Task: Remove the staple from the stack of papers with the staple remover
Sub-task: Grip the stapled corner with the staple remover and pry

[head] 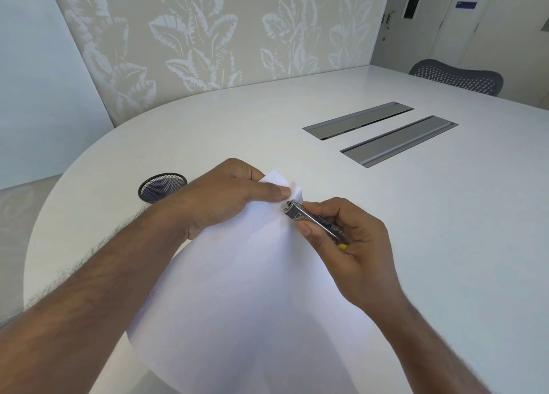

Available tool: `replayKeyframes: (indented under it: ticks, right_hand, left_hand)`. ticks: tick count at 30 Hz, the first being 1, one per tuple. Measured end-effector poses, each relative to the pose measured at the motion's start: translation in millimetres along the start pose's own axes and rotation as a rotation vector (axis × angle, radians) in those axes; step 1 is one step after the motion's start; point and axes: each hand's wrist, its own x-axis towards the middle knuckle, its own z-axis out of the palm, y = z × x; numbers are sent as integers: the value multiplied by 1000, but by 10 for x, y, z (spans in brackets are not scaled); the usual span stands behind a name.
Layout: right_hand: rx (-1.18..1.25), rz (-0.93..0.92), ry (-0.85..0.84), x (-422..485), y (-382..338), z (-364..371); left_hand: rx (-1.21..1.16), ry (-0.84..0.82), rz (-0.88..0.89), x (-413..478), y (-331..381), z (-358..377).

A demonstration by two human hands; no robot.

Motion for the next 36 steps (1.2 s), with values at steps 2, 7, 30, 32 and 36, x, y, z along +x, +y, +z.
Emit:
replayKeyframes:
  ticks: [2,7,30,32,36]
  right_hand:
    - [-64,-58,8,5,5,9]
    - [-195,-211,30,4,43,18]
    - [98,79,10,-8,16,5]
    - [97,92,18,1,10,5]
    - [108,117,24,19,-17,5]
  left_hand:
    - [1,22,-4,-7,3,3]
    - [4,30,-20,-17,-2,1]
    - [-30,-77,123,-35,-167,-80]
    - [-24,-70,125,-43,-163,-74]
    - [-15,-79,131,-64,-147,-64]
